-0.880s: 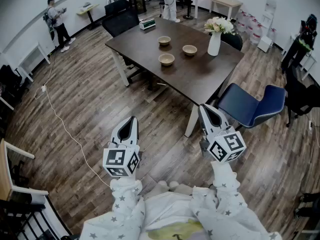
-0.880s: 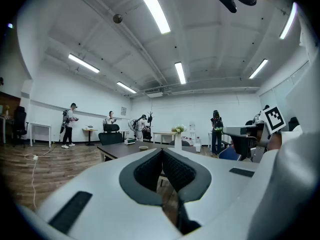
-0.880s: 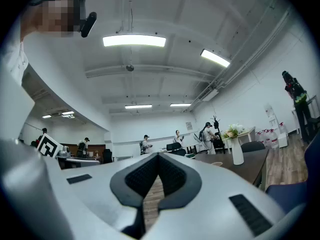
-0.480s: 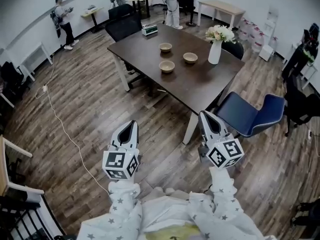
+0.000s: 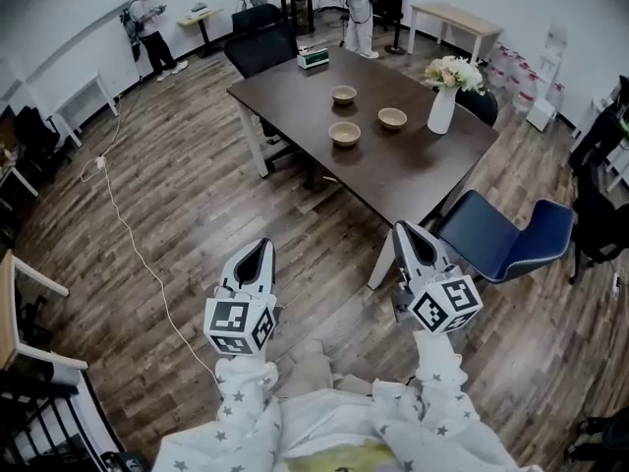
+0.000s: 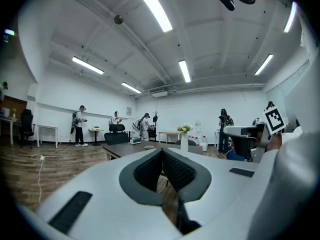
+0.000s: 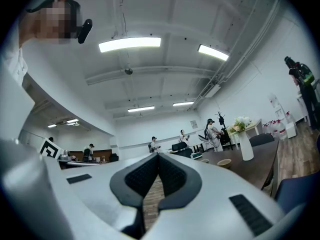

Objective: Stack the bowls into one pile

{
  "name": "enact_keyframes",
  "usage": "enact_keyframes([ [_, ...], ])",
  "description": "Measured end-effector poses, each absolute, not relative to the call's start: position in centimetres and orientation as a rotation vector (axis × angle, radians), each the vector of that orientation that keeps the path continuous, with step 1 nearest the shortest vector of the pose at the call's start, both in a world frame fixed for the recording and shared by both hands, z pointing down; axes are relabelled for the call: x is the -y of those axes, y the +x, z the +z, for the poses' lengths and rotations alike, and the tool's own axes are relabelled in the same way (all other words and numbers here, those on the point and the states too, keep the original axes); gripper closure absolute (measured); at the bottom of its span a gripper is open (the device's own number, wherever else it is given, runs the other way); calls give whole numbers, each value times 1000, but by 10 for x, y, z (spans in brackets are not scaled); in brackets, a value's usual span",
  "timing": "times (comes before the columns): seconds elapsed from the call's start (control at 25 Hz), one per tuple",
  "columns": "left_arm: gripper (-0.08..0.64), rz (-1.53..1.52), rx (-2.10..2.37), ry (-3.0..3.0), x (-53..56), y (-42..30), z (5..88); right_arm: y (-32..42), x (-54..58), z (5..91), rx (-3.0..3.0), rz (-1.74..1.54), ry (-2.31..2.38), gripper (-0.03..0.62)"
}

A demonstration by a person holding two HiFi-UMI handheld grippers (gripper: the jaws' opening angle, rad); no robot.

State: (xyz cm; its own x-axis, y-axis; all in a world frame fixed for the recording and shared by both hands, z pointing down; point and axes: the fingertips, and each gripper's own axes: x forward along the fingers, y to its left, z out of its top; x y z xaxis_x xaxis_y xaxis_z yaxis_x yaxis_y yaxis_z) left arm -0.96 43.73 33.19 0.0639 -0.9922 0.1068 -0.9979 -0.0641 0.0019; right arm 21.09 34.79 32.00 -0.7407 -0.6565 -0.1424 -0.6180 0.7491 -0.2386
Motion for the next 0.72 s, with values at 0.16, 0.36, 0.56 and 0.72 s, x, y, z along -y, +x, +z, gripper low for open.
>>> enact_keyframes([
  [0.16, 534, 126, 2088, 2232, -421, -19, 335, 195, -330, 322, -2737, -277, -997, 571],
  [0.36, 535, 124, 2067, 2237, -385, -42, 342, 170, -295, 330, -2731, -303, -1006, 571],
  [0.56, 534, 128, 2036, 2256, -335, -72, 343, 141, -250, 333, -2715, -333, -1051, 571],
  [0.72, 534, 131, 1971, 2308, -290, -86, 343, 123, -215, 336, -2703, -336, -1103, 571],
])
